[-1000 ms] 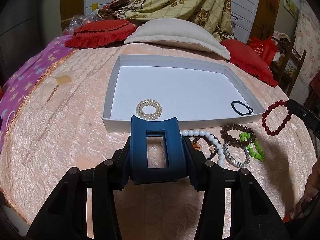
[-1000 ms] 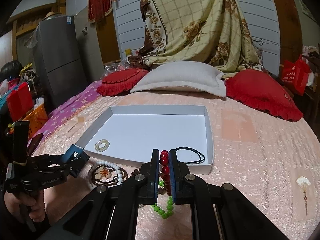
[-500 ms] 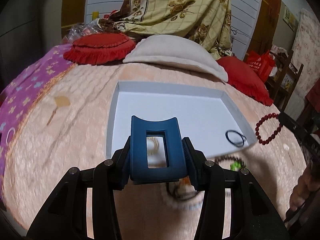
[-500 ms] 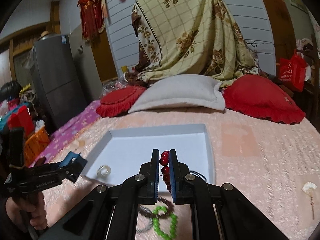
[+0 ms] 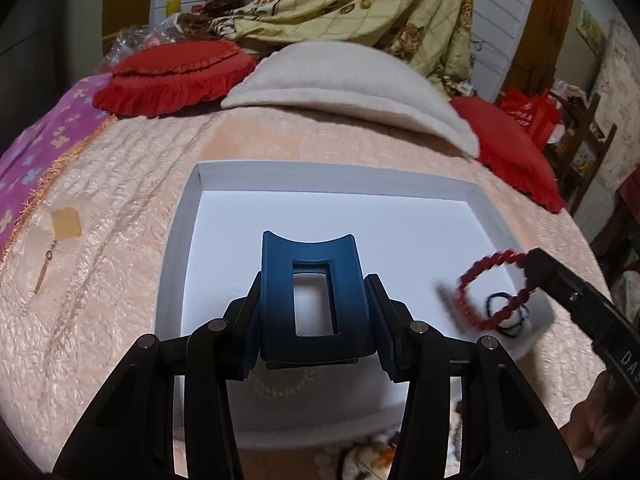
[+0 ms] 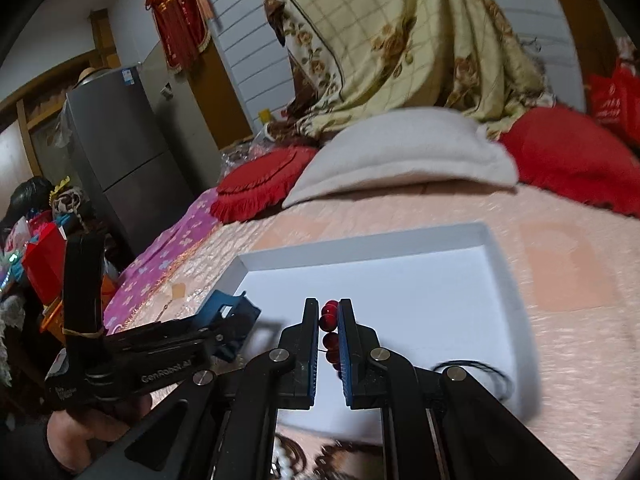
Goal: Organize jewelry
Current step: 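Open both tools over the box to drop the blue clip and red bracelet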
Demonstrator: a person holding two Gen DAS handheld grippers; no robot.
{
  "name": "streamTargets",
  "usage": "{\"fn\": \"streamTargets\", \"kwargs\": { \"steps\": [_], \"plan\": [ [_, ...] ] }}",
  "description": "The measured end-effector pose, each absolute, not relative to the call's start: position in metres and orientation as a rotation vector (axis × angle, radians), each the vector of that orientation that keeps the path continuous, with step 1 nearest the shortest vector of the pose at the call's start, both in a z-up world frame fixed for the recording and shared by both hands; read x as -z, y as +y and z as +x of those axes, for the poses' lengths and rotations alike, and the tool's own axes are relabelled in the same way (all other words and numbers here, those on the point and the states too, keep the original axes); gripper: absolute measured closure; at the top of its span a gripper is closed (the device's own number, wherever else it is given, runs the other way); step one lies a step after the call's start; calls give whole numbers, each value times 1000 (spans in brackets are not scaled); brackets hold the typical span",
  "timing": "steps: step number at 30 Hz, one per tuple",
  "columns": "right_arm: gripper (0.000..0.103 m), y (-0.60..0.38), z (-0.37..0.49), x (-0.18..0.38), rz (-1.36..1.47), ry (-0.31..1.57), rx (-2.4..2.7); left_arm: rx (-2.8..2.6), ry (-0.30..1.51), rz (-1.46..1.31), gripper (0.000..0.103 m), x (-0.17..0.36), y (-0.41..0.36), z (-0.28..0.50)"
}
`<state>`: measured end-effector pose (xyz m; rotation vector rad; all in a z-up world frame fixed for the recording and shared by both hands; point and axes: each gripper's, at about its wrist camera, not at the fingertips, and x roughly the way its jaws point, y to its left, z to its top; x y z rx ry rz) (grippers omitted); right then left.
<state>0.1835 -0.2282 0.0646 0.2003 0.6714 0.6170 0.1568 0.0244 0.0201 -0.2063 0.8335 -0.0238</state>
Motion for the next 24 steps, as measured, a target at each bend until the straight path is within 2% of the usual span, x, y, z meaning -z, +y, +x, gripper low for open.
{"fn": "streamTargets", "kwargs": {
  "steps": [8, 12, 14, 16, 19, 21, 24],
  "plan": [
    [95, -237, 231, -12, 261, 848, -462, -33, 897, -194, 58, -1, 26, 166],
    [95, -241, 237, -8, 306, 880, -481, -41, 898, -196, 58, -1, 25, 167],
    [88, -241, 234, -10, 315, 885, -510, -42, 897, -194, 58, -2, 24, 166],
    [63, -239, 228, -15, 305, 873, -523, -35, 896, -192, 57, -3, 23, 166],
    [61, -242, 221, -24, 296, 844, -526, -27, 883, -185, 54, -7, 23, 164],
    [61, -245, 218, -29, 296, 833, -524, -22, 874, -187, 42, -9, 24, 162],
    [61, -252, 213, -37, 281, 812, -516, -10, 859, -194, 39, -14, 26, 159]
  ]
}}
